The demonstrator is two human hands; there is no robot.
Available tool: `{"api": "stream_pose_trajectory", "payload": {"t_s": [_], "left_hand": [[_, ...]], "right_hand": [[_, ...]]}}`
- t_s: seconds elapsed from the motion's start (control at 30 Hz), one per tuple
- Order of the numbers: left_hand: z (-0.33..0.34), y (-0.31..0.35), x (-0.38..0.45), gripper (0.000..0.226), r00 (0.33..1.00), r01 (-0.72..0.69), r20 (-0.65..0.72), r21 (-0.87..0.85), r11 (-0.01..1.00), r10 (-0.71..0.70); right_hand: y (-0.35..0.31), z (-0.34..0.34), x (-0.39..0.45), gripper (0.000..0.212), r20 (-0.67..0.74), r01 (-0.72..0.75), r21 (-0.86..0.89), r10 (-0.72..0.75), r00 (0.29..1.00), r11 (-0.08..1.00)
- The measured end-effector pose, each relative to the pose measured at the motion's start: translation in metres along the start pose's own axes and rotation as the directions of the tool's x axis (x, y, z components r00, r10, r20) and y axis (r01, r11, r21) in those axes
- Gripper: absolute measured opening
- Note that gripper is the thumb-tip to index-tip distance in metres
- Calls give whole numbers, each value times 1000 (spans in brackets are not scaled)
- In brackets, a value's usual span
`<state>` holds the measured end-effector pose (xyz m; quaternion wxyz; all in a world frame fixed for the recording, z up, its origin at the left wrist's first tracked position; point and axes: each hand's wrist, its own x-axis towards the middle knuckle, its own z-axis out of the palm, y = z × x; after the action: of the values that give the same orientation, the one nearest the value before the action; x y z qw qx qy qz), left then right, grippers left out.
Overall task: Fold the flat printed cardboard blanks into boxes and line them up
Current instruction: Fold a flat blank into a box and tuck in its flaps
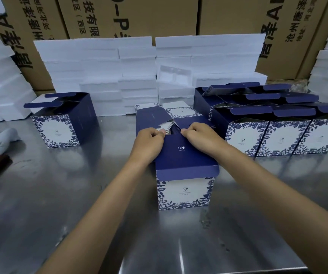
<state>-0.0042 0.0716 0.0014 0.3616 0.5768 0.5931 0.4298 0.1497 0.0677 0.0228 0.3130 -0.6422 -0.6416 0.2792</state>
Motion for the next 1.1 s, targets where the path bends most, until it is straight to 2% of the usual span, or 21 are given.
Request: {"api": "stream_pose_trajectory", "payload": {"t_s": [0.1,0.23,0.33,0.4,0.43,0.5,0.53,0.6,0.67,0.7,0.77,0.87,0.9,0.97,1.1], "left_hand": [[3,1,2,29,1000,-27,-12,67,997,28],[0,-3,2,30,999,-31,-26,30,999,31],[-4,-10,3,31,999,-24,-45,-1,1000,24],[-3,-12,4,32,998,-16,-65,3,1000,16],[-3,-10,4,33,997,-17,-80,19,1000,18],[-2,-6,3,31,986,-67,-145,119,991,84],[-2,-2,2,24,966,-131,-194,192,973,168],[-3,6,-5,11,883,-326,-263,252,911,389],[-4,11,-16,10,819,-488,-217,223,844,531],[-4,11,-21,11,816,-523,-149,222,823,559],[-4,8,-30,14,827,-539,5,289,791,562],[-8,0,-42,18,825,-558,91,297,775,558],[-10,-3,-46,18,810,-580,104,286,763,577],[-10,-9,-54,20,738,-653,102,359,667,667],[0,-20,-61,38,495,-694,9,605,389,869]], "right_hand": [[2,2,5,37,-21,26,-93,-28,999,995],[7,4,9,40,-62,39,-64,-43,997,997],[9,5,6,33,-87,52,-59,-57,995,997],[6,5,4,27,-97,69,-137,-83,992,988],[5,5,3,24,-126,104,-202,-131,983,974],[1,3,-1,20,-198,250,-333,-326,924,909],[-1,2,-4,19,-210,330,-388,-431,877,861],[-1,1,-12,17,-210,426,-459,-561,800,780],[1,0,-20,15,-208,441,-473,-583,785,763],[3,0,-23,13,-190,443,-463,-575,796,768],[7,-3,-28,8,-133,448,-436,-548,826,781],[13,-8,-39,11,-96,461,-394,-534,840,795],[17,-9,-45,14,-104,481,-393,-558,824,784],[26,-5,-56,19,-166,536,-450,-657,736,714],[40,11,-67,25,-266,537,-655,-827,495,532]]}}
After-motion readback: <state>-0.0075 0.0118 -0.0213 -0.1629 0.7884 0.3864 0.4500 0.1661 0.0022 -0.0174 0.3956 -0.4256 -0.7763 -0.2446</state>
